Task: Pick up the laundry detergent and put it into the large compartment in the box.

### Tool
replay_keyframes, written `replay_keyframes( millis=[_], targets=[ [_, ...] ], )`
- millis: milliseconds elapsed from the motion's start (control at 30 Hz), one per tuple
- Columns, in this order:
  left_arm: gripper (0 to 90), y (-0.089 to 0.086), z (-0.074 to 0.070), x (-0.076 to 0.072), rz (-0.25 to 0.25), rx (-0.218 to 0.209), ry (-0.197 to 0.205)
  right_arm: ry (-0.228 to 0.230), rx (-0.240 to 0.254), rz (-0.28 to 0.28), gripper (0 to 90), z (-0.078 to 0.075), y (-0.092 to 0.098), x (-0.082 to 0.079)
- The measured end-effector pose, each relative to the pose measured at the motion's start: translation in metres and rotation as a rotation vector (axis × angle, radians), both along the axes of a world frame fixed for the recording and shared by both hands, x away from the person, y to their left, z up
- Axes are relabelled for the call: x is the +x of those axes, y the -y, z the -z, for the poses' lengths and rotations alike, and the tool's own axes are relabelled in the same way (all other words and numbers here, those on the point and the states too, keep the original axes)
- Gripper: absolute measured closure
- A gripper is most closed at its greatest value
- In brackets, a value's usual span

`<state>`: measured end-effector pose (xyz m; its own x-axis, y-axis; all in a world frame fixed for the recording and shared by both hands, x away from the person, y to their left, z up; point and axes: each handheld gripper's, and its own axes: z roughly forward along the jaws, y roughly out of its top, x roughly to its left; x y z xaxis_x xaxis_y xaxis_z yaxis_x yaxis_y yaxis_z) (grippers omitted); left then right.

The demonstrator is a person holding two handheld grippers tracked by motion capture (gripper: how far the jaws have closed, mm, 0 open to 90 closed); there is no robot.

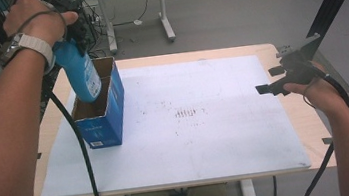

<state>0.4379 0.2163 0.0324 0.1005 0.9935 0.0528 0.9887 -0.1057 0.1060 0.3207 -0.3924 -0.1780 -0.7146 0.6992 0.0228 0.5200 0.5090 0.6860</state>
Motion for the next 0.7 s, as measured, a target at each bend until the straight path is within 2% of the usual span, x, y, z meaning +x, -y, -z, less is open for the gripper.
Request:
replay_keyframes(
  millis=[133,400,700],
  targets=[
    [37.4,-0.001,0.006,0.002,-0.003,0.011,-0.009,-0.003,-0.001,-0.002,11.0,0.0,-0.002,0.001],
    [37.4,-0.003,0.015,0.003,-0.004,0.012,-0.008,-0.008,-0.003,-0.002,11.0,0.001,-0.005,0.002],
    [37.4,-0.002,0.032,0.007,0.009,0.005,-0.012,-0.011,-0.006,0.001,11.0,0.001,-0.004,0.001]
  ],
)
